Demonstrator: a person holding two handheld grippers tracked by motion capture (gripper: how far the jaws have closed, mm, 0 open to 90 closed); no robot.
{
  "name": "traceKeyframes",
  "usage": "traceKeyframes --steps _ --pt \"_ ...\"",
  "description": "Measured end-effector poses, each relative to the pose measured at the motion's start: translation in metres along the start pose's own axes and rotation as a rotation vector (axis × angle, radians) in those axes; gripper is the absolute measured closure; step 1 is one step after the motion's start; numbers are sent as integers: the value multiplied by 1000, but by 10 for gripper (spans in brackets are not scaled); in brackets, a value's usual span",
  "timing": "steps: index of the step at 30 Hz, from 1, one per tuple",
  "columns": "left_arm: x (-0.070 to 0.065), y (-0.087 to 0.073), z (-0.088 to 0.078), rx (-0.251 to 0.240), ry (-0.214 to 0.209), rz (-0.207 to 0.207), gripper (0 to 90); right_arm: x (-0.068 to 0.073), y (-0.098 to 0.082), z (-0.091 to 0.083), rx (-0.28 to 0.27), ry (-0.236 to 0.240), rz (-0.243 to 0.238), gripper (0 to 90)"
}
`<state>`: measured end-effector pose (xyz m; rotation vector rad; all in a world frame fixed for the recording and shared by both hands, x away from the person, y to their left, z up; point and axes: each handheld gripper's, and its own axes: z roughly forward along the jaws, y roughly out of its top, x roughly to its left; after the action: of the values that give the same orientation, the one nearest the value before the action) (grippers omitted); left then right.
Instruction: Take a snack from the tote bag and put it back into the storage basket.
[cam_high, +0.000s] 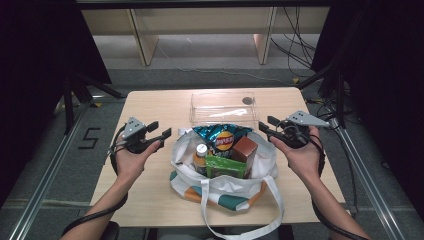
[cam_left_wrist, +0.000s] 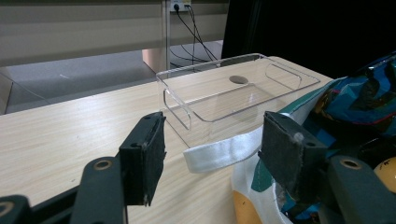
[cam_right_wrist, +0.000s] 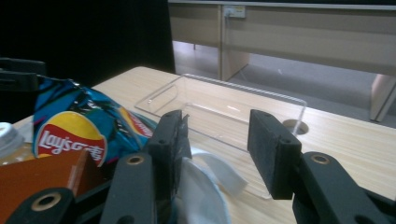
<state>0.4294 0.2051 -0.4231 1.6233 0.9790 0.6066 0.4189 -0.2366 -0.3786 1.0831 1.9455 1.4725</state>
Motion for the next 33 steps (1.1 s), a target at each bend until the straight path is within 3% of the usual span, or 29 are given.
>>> traceKeyframes --steps 1,5,7,10,13,19,21,22,28,33 --pt "0 0 0 3 1 -4 392 0 1 0 -6 11 -17 556" --pt "-1 1 1 9 2 -2 391 8 4 -1 -4 42 -6 551" --pt "-2 2 2 4 1 0 391 9 7 0 -22 67 -32 550" --pt "-2 2 2 7 3 3 391 15 10 0 -19 97 -22 546" --pt "-2 2 2 8 4 3 391 20 15 3 -32 127 -55 541" --pt "-1 1 2 9 1 0 389 29 20 16 28 168 -79 541" --pt "-1 2 2 10 1 0 387 30 18 21 74 182 -68 547" --pt "-2 2 2 9 0 2 387 29 18 24 86 185 -84 553" --pt "-1 1 2 6 1 0 386 22 17 35 135 183 -48 619" --pt "-2 2 2 11 3 8 388 21 17 43 178 203 -53 679"
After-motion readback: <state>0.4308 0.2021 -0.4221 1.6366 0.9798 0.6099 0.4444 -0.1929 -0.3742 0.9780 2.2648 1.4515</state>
